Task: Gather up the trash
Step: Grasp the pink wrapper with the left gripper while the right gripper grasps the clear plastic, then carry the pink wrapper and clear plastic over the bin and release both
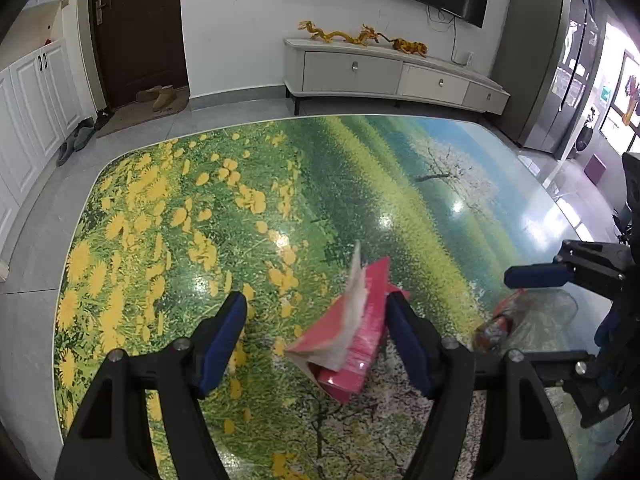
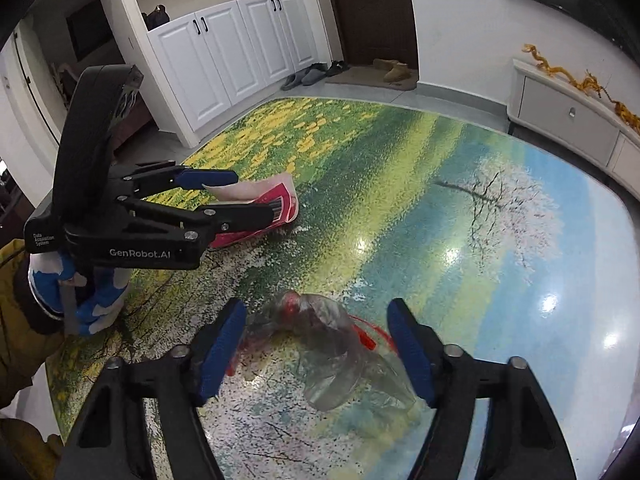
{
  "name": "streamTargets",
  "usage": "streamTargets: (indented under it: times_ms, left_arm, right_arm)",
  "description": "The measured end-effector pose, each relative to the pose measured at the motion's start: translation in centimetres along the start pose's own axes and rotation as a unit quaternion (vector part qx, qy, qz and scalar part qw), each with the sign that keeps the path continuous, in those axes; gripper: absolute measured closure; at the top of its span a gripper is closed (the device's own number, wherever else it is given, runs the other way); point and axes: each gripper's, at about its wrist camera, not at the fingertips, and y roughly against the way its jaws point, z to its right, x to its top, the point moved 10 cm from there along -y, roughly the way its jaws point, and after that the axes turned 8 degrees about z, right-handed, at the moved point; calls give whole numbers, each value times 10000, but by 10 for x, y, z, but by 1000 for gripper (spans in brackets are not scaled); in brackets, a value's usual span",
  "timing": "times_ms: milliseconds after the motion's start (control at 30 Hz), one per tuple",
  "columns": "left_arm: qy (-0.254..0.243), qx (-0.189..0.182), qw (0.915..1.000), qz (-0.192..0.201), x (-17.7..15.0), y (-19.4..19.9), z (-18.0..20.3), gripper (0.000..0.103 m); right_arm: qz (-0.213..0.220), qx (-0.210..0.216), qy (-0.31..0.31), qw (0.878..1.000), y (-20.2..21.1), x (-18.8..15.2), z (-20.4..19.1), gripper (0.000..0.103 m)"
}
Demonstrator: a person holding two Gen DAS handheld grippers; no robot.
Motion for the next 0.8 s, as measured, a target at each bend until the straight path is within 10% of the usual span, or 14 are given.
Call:
streamTargets:
  times_ms: [333,800]
  left_arm:
    - [135,-97,9999,-11,-10,8,12,82]
    - [308,10,9978,589,-6,112,36,84]
  right_arm:
    - [-15,194,-131,9997,18,-19,-1,90]
    - [815,-223,-561,9948,139,-33,-4,93]
